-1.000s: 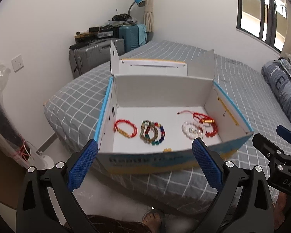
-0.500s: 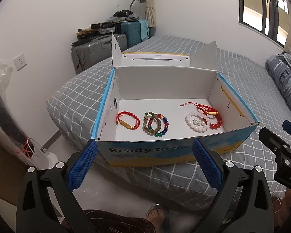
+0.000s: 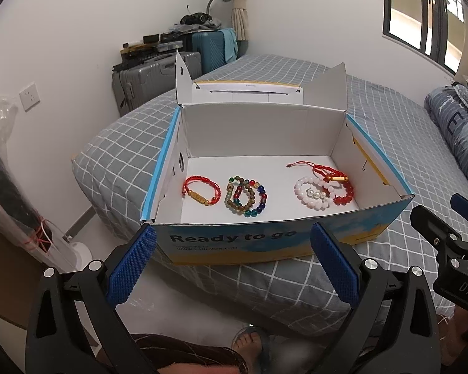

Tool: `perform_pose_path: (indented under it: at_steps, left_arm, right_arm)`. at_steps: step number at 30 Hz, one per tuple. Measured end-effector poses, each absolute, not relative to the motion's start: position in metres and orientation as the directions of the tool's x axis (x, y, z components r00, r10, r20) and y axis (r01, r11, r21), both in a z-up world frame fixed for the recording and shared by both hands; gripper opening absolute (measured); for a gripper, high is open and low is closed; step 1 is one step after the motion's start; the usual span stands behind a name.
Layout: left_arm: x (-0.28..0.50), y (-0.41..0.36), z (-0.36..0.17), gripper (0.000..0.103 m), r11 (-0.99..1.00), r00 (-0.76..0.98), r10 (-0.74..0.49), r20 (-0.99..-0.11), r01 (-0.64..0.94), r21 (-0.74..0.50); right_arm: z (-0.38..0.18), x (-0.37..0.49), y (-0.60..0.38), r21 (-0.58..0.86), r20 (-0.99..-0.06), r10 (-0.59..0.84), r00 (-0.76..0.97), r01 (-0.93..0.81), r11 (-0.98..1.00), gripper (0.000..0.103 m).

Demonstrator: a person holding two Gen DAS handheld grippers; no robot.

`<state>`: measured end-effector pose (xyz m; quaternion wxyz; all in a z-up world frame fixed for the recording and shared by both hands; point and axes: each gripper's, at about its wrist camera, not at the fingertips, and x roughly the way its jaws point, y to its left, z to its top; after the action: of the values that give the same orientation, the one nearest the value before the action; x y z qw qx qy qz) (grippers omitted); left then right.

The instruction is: Organize jewelry

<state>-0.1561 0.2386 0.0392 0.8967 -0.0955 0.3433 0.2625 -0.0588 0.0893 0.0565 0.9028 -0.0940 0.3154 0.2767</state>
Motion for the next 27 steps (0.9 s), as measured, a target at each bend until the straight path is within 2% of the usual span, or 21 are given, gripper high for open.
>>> perform_pose_path:
  at_steps: [27]
  left_arm:
    - [-0.1556,0.2309,0.0411,0.097,0.859,0.644,0.38,-0.664,-0.512,-0.005]
  right_arm:
    - [0.0539,-0.058,0.0904,0.011,-0.625,0.439,0.646,-0.555,0.832,0.095]
